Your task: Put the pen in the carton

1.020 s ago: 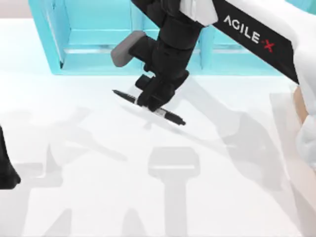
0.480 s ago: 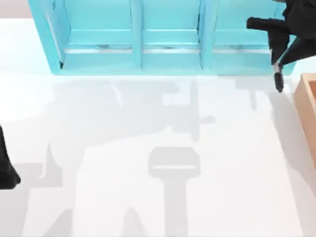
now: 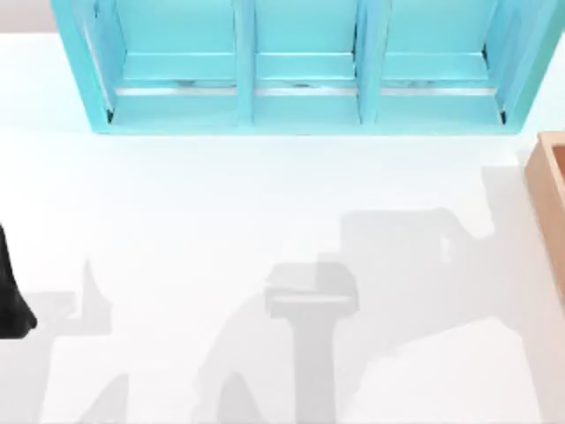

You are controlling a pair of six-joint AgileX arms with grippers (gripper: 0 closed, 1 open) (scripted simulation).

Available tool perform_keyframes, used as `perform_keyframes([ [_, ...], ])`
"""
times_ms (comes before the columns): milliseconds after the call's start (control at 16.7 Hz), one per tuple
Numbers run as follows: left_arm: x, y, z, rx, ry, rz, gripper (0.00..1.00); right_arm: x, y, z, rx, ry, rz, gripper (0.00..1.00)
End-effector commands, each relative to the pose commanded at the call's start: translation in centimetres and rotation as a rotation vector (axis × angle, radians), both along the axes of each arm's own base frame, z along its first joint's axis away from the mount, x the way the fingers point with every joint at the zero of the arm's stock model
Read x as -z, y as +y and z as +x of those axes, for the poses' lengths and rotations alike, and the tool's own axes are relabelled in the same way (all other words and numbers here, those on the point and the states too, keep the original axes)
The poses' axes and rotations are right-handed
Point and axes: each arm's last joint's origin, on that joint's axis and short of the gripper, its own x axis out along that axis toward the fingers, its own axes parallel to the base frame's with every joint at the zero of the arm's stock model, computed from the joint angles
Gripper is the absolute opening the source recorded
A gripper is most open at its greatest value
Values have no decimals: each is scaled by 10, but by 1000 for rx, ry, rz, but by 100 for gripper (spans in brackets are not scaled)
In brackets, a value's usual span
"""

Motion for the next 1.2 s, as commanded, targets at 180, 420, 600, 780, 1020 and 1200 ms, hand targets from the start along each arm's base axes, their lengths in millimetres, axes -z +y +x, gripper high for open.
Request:
perform_keyframes([
  [180,0,0,0,0,0,0,100,4,-29,-32,264,-14,-3,0],
  [420,0,0,0,0,0,0,100,7,-39,-47,369,-12,-4,0],
  [600,0,0,0,0,0,0,100,8,-38,-46,364,-7,-2,0],
  [780,0,0,0,0,0,0,100,14,-36,-45,363,-10,-1,0],
  [1020,0,0,0,0,0,0,100,30,-32,-42,360,-7,-3,0],
  [1200,0,0,0,0,0,0,100,40,-29,-41,362,-17,-4,0],
])
